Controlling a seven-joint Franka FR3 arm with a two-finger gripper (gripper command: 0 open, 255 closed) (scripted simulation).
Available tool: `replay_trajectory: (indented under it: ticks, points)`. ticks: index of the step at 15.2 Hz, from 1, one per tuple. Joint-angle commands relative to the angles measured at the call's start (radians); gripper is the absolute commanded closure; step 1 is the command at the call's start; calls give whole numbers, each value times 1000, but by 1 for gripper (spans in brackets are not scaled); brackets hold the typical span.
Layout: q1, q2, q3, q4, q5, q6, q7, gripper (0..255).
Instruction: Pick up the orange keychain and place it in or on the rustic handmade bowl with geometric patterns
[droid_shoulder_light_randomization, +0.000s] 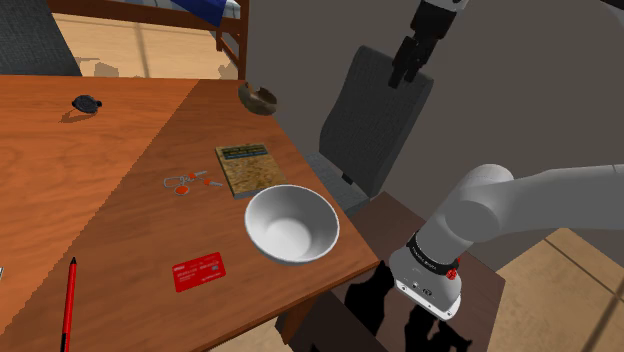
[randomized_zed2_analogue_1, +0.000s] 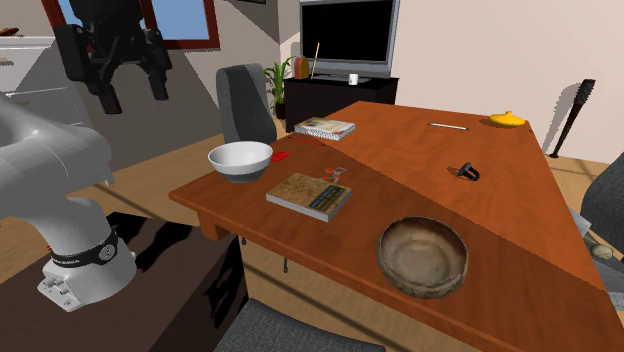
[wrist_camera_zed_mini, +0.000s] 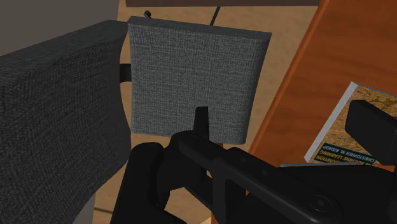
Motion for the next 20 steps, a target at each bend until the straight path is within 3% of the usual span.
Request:
replay_trajectory:
  ticks: [1, 10, 20]
  points:
    - [0, 0, 0, 0, 0, 0, 0, 0]
    - [19, 64, 207, -89, 137, 150, 293, 0]
    - [12, 289, 445, -48, 225, 348, 615, 0]
